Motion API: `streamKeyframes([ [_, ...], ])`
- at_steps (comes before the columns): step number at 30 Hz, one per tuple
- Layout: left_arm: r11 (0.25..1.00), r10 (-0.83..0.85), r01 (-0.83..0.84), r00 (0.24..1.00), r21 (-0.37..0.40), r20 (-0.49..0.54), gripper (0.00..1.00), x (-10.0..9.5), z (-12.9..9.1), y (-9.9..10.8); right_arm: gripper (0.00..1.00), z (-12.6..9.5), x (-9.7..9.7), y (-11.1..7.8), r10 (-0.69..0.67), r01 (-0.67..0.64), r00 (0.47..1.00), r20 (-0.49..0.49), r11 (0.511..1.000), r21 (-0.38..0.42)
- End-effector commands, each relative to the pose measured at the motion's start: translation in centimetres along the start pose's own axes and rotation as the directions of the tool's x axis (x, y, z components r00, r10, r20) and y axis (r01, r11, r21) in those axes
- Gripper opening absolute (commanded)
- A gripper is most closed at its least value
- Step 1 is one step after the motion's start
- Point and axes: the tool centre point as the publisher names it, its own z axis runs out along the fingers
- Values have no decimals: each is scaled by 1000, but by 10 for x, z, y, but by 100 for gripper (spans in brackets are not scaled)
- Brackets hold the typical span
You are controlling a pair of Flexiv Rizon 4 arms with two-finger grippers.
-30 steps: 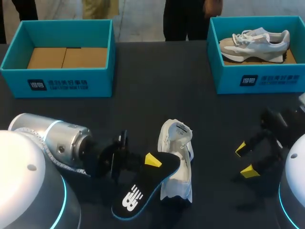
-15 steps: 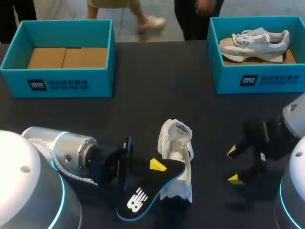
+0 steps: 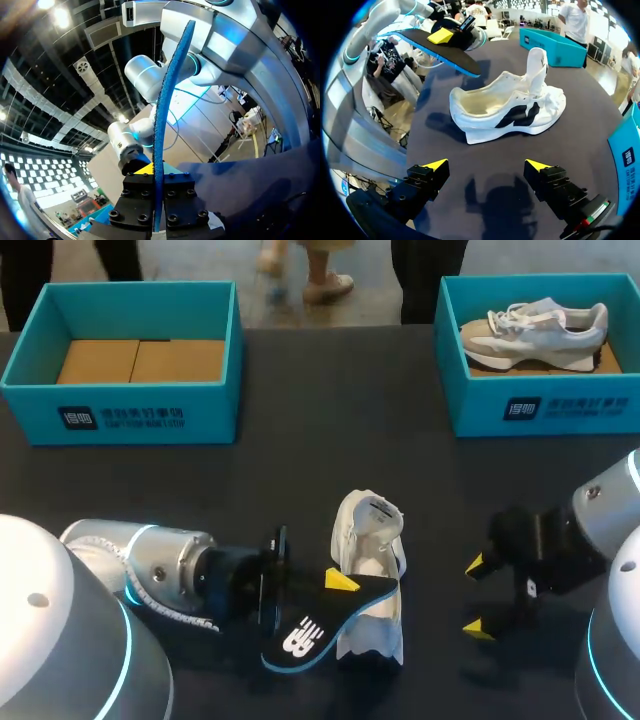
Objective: Take the shoe out of the shoebox, open the shoe tongue, remove and reinsert the insole, then place the shoe into the shoebox
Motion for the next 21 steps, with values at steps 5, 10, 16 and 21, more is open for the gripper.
streamKeyframes([
  [5, 1000, -19, 19, 1000, 10, 7, 0, 4, 3, 3, 100, 17, 4, 3, 12, -12, 1000, 4, 1000, 16],
  [10, 1000, -19, 19, 1000, 10, 7, 0, 4, 3, 3, 100, 17, 4, 3, 12, -12, 1000, 4, 1000, 16],
  [16, 1000, -28, 27, 1000, 15, 5, 0, 6, 1, 5, 100, 23, 7, 9, -1, 0, 1000, 19, 1000, 11],
  [21, 999, -43, 44, 999, 24, -8, 0, 9, -2, 13, 100, 32, 7, 13, -13, 13, 1000, 28, 1000, 5],
])
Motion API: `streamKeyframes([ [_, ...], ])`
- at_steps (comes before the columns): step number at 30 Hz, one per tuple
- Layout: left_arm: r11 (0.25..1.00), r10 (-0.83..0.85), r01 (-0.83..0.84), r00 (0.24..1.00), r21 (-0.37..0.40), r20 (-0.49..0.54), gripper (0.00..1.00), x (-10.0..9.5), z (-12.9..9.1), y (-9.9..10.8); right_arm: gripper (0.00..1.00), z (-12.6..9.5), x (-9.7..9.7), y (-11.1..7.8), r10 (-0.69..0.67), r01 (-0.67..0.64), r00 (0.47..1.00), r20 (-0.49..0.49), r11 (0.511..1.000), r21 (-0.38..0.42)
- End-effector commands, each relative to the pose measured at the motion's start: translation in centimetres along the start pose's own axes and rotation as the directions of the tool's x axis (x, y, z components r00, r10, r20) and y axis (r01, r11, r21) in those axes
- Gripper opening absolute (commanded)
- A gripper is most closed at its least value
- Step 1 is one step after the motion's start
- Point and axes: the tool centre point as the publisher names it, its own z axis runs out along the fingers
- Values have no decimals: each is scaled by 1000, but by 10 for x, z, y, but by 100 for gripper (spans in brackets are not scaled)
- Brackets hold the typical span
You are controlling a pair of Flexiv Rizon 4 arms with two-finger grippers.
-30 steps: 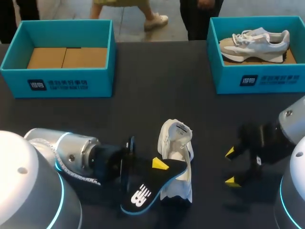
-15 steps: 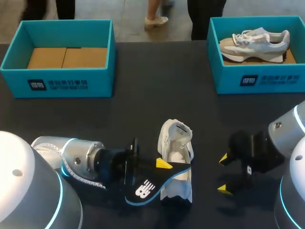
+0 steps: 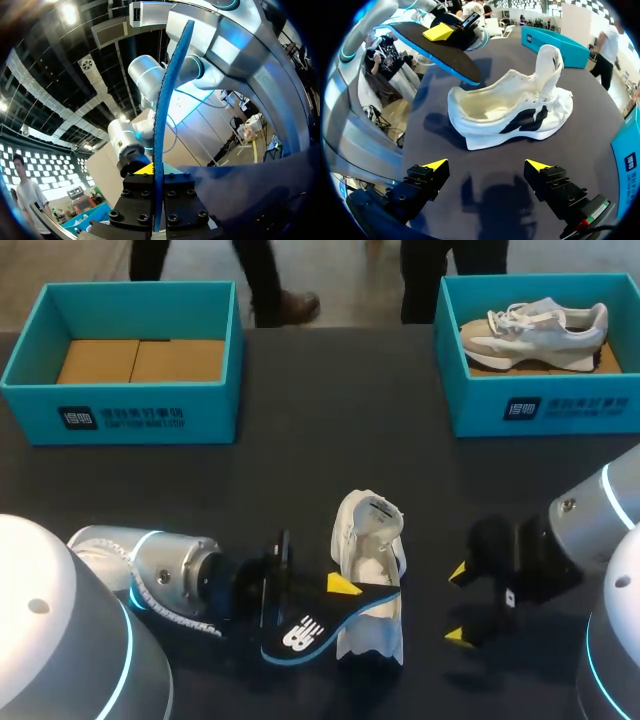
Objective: Take the shoe out of the shoebox, open the shoe tongue, remove and reinsert the insole, then place the shoe into the shoebox
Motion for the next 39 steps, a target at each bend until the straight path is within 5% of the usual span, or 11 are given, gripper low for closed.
streamKeyframes([
  [1, 1000, -2, 2, 1000, 9, -13, 0, 2, -1, 9, 100, 11, 1, 3, -5, 5, 1000, 15, 1000, -5],
  [39, 998, -55, 55, 998, 22, -24, 0, 7, -4, 36, 100, 20, -4, 7, -8, 7, 1000, 27, 1000, 8],
])
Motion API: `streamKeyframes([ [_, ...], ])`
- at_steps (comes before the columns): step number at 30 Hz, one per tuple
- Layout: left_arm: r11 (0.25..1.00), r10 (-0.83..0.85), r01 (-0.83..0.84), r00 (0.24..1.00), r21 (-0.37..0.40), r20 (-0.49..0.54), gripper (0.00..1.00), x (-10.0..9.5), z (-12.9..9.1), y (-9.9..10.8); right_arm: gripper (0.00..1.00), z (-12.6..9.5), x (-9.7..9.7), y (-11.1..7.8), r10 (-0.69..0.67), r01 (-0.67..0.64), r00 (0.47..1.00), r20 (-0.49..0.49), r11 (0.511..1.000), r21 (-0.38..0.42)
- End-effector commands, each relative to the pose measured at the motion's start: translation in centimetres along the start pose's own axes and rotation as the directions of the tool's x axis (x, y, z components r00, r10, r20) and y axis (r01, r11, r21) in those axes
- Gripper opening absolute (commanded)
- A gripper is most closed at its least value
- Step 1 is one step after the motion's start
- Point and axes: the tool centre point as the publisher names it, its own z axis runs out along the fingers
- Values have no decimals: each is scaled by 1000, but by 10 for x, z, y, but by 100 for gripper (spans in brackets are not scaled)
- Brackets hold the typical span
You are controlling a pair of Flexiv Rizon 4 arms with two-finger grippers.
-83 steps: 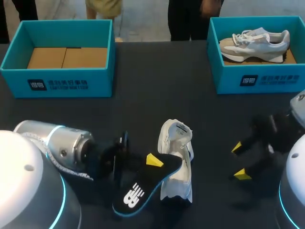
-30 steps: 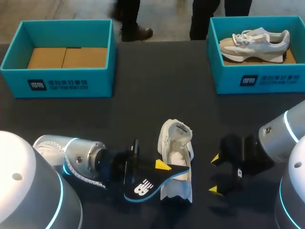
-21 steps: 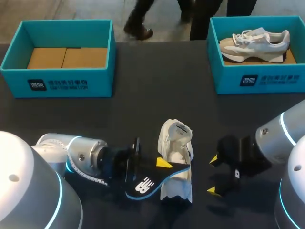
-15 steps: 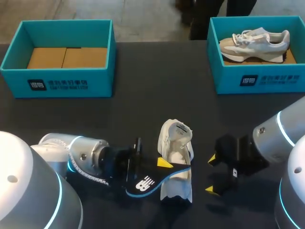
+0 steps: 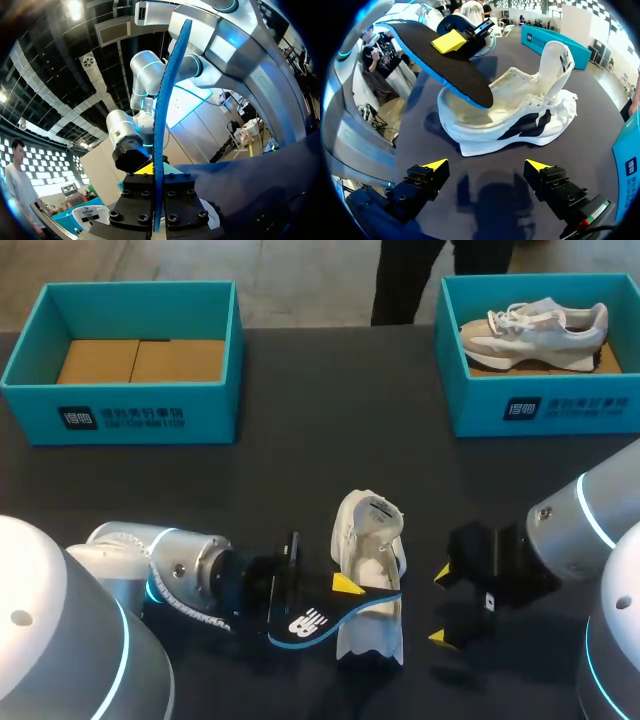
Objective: Take the shoe out of the shoebox, open the shoe tongue, remove and reinsert the insole, then place the shoe into the shoebox
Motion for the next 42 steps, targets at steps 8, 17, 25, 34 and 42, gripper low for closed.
streamKeyframes([
  [8, 1000, -14, 14, 1000, -22, -12, 0, 4, 0, 2, 100, -1, 1, 0, 1, -1, 1000, 2, 1000, 1],
  [17, 999, -26, 25, 1000, -43, -10, 0, 6, -4, 6, 100, -1, 1, 0, 1, -1, 1000, 2, 1000, 1],
  [25, 997, -35, 34, 999, -66, -4, 0, 6, -4, 13, 100, -1, 1, 0, 1, -1, 1000, 2, 1000, 1],
  [34, 996, -31, 29, 999, -88, -15, 0, 6, -6, 19, 100, -1, 1, 0, 1, -1, 1000, 2, 1000, 1],
  [42, 992, -9, 7, 1000, -124, -20, 0, 5, -9, 27, 100, -1, 1, 0, 1, -1, 1000, 2, 1000, 1],
])
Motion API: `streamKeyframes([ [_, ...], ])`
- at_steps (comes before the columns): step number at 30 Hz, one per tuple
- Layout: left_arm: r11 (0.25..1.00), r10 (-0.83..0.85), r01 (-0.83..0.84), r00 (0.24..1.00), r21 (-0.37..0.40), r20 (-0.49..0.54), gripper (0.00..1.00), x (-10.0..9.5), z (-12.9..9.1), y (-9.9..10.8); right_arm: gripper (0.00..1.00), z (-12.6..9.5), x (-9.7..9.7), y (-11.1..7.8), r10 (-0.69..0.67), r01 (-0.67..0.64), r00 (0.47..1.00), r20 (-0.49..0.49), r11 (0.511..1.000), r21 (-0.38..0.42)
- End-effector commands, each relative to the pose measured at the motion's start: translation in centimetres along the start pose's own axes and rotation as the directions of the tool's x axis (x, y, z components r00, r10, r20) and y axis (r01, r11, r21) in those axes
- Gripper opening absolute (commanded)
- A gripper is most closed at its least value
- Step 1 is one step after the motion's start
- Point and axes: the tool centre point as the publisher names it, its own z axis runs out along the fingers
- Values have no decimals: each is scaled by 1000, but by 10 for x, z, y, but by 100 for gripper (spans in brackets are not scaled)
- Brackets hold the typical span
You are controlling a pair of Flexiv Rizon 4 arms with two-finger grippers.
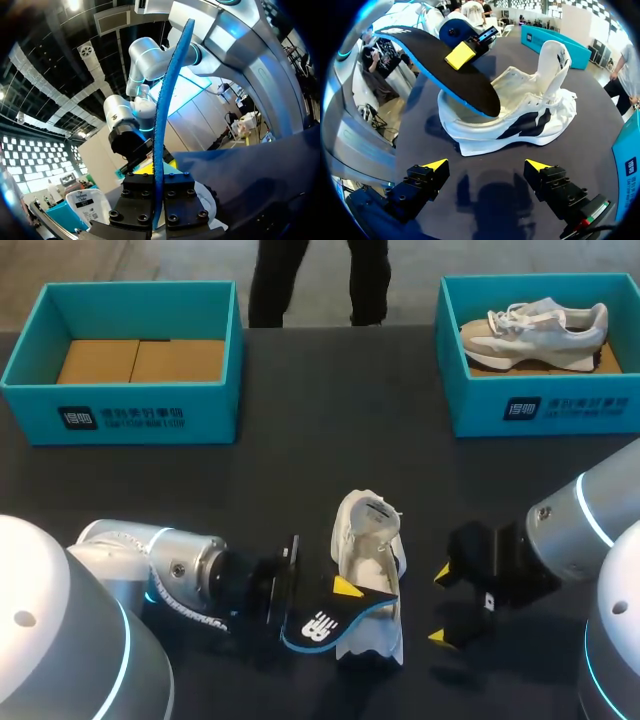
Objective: Take the shoe out of the shoebox, open the shoe tongue, remove and reinsert the insole, then place the shoe into the shoebox
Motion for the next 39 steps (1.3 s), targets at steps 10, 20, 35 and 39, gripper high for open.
streamKeyframes([
  [10, 999, 32, -32, 999, -22, 5, 0, 2, 0, 6, 100, -1, 1, 0, 0, 0, 1000, 2, 1000, -1],
  [20, 994, 89, -90, 996, -58, -17, 0, 5, -2, 14, 100, -1, 1, 0, 0, 0, 1000, 2, 1000, -1],
  [35, 987, 107, -105, 994, -118, 9, 0, 2, -5, 35, 100, -1, 1, 0, 0, 0, 1000, 2, 1000, -1],
  [39, 987, 105, -101, 994, -126, 25, 0, -1, -4, 37, 100, -1, 1, 0, 0, 0, 1000, 2, 1000, -1],
])
